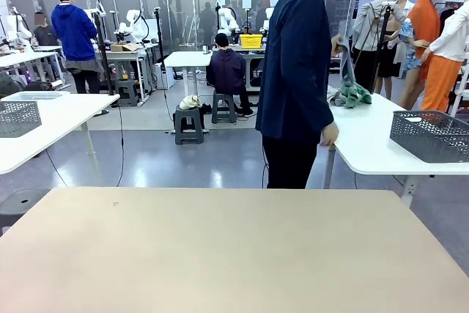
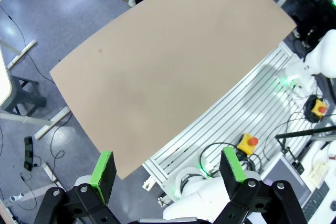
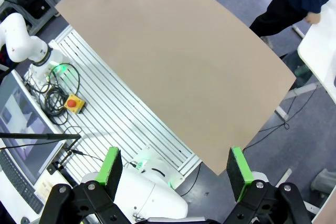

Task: Fold the towels and place them in the basket.
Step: When a person lays out a Towel with hook on the table, fold it in half twice.

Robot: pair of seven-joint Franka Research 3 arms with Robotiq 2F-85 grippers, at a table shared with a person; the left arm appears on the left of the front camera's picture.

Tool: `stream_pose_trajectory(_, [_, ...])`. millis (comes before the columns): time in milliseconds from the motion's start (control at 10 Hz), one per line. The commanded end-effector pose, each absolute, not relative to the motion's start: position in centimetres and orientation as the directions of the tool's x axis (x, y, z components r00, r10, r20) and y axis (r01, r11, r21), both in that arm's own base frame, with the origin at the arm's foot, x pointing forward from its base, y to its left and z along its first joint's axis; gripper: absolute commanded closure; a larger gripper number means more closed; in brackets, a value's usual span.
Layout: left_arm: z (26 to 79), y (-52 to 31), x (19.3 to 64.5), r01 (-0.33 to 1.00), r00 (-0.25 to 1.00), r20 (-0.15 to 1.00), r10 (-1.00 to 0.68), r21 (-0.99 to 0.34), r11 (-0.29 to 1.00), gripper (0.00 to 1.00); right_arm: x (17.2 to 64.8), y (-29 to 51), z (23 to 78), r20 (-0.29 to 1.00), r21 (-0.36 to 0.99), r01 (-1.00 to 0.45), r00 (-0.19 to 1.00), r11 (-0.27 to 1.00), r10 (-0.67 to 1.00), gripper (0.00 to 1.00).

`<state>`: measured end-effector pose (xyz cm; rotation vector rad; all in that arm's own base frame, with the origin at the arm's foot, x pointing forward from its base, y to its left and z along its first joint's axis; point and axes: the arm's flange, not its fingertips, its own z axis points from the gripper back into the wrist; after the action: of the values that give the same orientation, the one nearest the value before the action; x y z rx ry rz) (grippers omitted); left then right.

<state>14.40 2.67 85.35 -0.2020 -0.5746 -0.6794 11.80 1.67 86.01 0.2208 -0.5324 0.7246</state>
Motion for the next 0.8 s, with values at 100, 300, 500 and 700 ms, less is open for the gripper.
stream_pose_trajectory(100, [85.39, 2.54, 14.42, 0.651, 0.621, 0.568, -0.540, 0.009, 0.759, 0.00, 11.06, 1.67, 86.08, 0.547, 0.007, -0.695, 0.604, 0.719, 0.580, 0.00])
stream_pose_trajectory(300, [85.39, 2.54, 14.42, 0.651, 0.621, 0.568, -0.540, 0.009, 0.759, 0.00, 11.06, 1.67, 86.08, 0.547, 0.007, -0.695, 0.604, 0.719, 0.580, 0.00])
stream_pose_trajectory(500, [85.39, 2.54, 14.42, 0.651, 0.621, 0.568, -0.540, 0.009, 0.759, 0.00, 11.06, 1.67, 86.08, 0.547, 0.007, -0.695, 0.604, 0.719, 0.580, 0.00])
stream_pose_trajectory(700, [85.39, 2.54, 14.42, 0.651, 0.621, 0.568, -0.540, 0.009, 0.759, 0.00, 11.06, 1.67, 86.08, 0.547, 0.007, -0.695, 0.604, 0.719, 0.580, 0.00])
